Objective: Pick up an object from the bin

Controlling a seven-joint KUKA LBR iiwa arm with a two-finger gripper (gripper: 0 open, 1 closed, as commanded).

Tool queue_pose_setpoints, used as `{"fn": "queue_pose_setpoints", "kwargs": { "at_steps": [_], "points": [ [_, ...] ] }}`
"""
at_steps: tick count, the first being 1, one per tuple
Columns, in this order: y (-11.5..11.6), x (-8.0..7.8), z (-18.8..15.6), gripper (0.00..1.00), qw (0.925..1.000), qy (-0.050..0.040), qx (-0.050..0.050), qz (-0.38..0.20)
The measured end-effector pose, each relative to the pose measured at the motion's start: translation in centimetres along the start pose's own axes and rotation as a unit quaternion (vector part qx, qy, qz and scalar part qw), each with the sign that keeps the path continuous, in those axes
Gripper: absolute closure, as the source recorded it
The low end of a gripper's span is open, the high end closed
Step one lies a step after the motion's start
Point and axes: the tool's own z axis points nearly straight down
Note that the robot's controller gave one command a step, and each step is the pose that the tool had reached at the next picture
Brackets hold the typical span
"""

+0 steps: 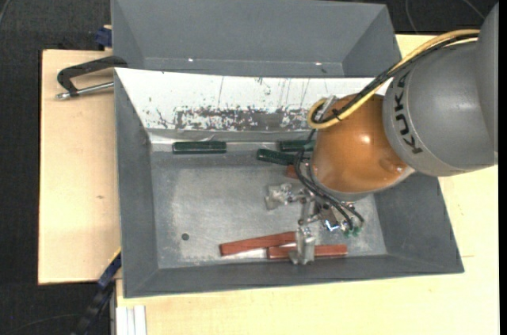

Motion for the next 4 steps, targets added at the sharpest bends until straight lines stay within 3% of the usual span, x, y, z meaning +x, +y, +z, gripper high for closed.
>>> {"fn": "queue_pose_setpoints", "kwargs": {
  "at_steps": [1, 2, 3, 4],
  "points": [
    [0.0, -0.2, -0.4, 1.00, 1.0000, -0.0039, 0.000, 0.000],
    [1.5, -1.7, -11.0, 1.00, 0.9971, -0.0094, 0.000, 0.076],
    [1.5, -1.5, -10.6, 0.00, 0.9971, -0.0052, 0.000, 0.076],
    [-1.7, -0.8, 0.6, 0.00, 0.9999, 0.0003, 0.000, 0.011]
  ]
}}
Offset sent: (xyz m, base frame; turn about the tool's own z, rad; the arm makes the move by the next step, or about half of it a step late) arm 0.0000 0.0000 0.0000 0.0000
